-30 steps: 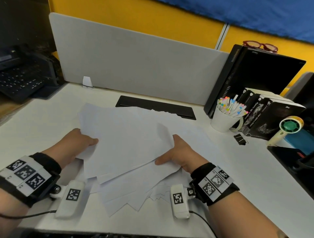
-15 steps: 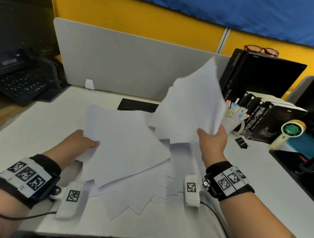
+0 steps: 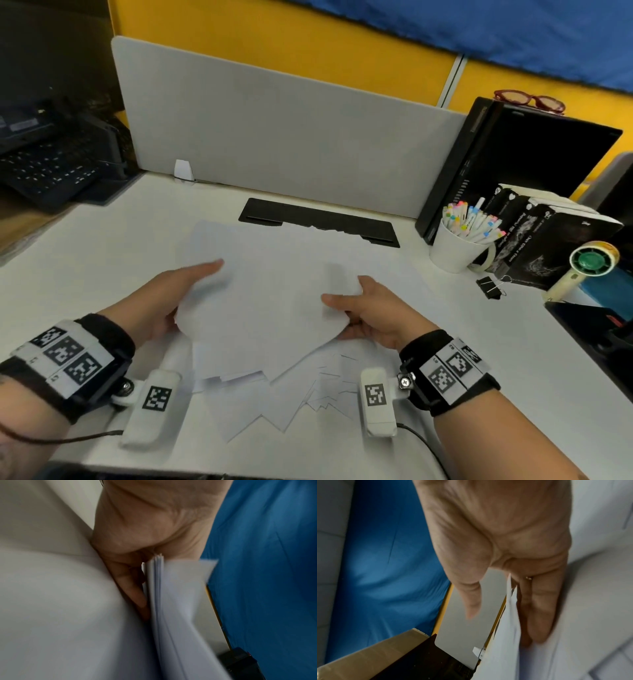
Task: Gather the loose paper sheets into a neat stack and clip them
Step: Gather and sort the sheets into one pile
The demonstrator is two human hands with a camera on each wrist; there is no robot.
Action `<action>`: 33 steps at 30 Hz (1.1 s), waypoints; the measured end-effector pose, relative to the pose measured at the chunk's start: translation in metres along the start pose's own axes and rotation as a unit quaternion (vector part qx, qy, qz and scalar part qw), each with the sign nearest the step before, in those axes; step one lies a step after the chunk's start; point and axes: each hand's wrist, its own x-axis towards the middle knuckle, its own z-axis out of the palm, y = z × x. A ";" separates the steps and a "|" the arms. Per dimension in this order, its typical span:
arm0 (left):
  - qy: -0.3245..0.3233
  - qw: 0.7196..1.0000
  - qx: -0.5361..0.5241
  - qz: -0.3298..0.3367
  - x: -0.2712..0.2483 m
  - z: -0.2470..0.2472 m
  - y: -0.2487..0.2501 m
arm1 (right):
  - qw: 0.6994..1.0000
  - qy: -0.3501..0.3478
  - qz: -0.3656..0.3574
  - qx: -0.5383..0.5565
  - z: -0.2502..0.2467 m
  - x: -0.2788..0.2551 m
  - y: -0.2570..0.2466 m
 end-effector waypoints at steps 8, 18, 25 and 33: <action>0.020 0.999 0.012 0.021 0.006 0.002 -0.007 | 0.986 0.051 -0.020 -0.159 -0.003 -0.006 -0.006; -0.051 0.996 0.059 0.048 0.014 -0.008 -0.012 | 0.970 0.107 -0.050 -0.213 0.007 -0.002 -0.002; -0.054 0.995 -0.021 0.077 0.006 -0.004 -0.007 | 0.959 0.169 -0.052 -0.221 0.007 0.000 -0.003; -0.082 0.962 -0.052 0.254 -0.023 0.010 0.020 | 0.963 0.061 -0.264 -0.012 0.016 -0.023 -0.031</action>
